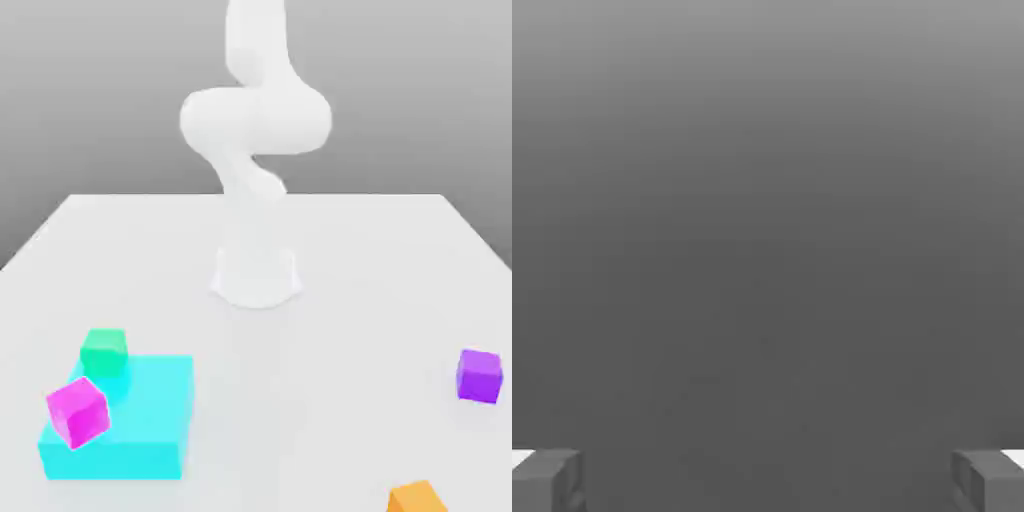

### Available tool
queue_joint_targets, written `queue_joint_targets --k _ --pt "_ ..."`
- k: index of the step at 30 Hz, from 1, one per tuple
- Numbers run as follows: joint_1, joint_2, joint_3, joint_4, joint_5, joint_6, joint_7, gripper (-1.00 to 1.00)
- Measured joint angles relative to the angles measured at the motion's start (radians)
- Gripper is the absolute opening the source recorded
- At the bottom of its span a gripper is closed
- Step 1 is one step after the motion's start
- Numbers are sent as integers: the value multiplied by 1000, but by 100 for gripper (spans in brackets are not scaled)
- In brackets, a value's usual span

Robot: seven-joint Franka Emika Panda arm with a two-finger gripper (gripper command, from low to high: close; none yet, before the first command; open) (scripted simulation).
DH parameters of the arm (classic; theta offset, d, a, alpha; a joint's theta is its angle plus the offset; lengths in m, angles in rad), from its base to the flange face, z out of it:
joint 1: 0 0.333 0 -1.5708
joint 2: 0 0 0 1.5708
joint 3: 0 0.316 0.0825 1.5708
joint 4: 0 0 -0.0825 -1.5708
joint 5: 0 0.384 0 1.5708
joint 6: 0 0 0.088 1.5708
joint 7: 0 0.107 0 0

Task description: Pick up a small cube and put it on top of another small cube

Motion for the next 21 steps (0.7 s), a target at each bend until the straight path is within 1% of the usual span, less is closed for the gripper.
queue_joint_targets --k 7,16,21 --pt "70 261 139 -76 -85 115 -56 0" --pt "180 589 289 -172 -183 261 -134 0" --pt "295 763 346 -226 -206 345 -199 0"
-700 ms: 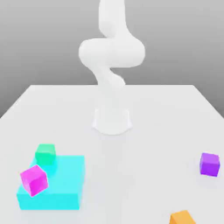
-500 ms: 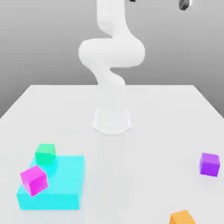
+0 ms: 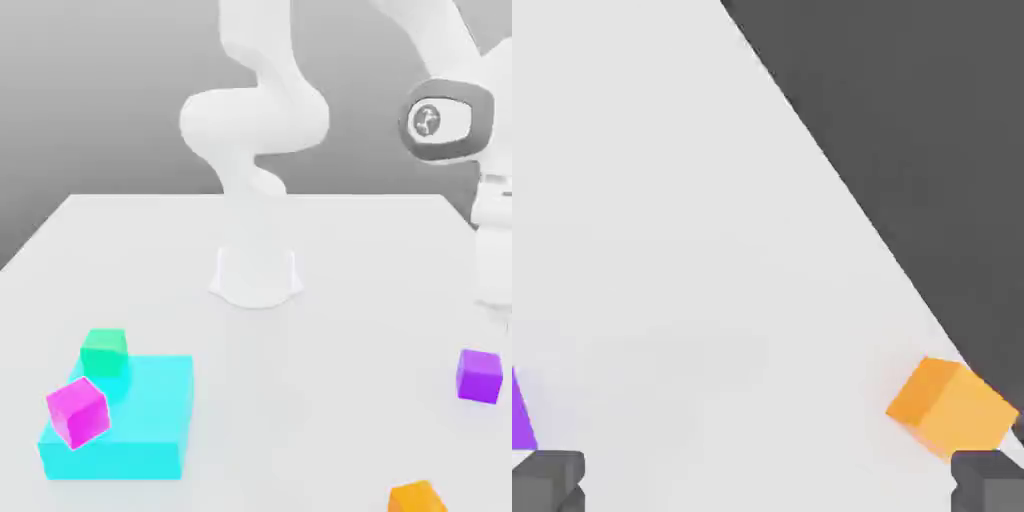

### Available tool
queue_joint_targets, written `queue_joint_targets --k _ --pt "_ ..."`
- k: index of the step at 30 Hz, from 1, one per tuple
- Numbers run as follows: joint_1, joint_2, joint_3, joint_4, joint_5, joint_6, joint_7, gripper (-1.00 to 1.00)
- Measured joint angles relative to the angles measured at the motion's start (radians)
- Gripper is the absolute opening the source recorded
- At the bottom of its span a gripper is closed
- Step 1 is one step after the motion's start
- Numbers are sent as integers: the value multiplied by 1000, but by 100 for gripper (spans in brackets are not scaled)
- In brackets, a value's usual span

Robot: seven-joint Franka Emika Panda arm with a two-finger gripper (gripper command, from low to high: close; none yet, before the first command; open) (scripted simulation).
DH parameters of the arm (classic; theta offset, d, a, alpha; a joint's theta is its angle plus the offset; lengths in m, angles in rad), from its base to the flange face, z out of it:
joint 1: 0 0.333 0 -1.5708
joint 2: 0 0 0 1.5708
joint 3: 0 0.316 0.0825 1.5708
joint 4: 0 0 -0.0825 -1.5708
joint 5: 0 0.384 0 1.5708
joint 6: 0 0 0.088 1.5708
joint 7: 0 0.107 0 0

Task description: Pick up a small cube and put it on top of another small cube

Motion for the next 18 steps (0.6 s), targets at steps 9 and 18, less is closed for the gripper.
queue_joint_targets --k 9,18 --pt "151 279 -81 -7 -134 179 38 0" --pt "194 328 -134 4 -184 216 77 -100"
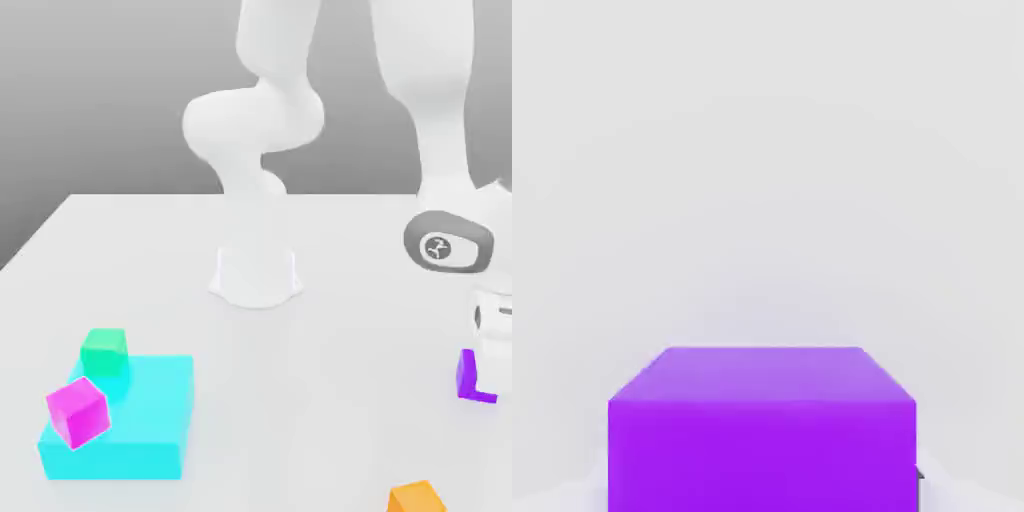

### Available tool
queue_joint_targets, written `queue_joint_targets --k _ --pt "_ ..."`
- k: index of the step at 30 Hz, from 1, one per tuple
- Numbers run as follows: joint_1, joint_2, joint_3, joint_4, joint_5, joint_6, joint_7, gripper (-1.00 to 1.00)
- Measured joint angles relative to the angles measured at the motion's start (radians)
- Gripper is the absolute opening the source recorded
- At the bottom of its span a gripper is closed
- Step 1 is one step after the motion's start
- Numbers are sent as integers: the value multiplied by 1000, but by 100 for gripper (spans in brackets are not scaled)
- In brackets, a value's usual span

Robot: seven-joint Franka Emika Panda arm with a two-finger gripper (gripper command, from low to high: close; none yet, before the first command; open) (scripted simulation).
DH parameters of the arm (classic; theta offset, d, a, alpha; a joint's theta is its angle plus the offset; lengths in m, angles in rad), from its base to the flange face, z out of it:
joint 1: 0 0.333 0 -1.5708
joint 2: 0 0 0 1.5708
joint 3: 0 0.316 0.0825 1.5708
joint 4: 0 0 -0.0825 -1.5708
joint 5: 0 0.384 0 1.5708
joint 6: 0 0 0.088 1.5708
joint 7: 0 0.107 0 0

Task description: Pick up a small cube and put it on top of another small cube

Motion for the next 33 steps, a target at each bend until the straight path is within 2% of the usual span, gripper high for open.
queue_joint_targets --k 7,12,19,27,30,32,33 --pt "-112 -189 142 -47 201 -135 -143 -100" --pt "-224 -290 6 -83 227 -204 21 -100" --pt "-546 -434 -145 -135 249 -294 294 -100" --pt "-767 -617 -293 -205 314 -392 578 -100" --pt "-856 -634 -351 -225 336 -382 678 -100" --pt "-912 -582 -394 -238 354 -313 740 -100" --pt "-928 -547 -411 -243 364 -272 759 100"
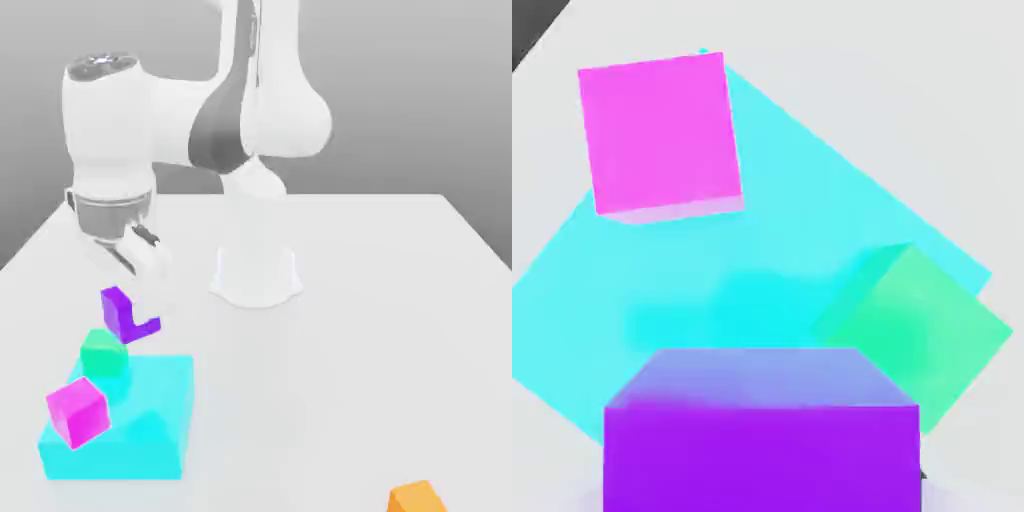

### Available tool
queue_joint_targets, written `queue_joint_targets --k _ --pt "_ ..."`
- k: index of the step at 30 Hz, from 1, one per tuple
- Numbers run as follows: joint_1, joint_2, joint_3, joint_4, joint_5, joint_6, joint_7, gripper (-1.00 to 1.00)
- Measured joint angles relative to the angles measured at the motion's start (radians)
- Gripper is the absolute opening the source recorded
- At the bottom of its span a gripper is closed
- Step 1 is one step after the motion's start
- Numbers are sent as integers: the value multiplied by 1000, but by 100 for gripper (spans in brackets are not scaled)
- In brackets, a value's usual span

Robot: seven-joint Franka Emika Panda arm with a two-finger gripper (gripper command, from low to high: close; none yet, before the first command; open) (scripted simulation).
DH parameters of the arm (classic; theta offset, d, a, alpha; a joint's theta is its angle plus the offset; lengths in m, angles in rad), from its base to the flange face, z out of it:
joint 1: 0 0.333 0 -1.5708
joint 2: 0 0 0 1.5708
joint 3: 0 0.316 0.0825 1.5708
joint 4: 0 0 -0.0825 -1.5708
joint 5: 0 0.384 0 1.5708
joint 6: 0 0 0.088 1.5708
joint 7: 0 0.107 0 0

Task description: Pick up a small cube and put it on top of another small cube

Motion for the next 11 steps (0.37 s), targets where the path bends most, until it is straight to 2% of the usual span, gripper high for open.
queue_joint_targets --k 7,11 --pt "-14 8 -11 -1 4 9 17 100" --pt "-29 -112 -5 24 -12 -135 36 100"
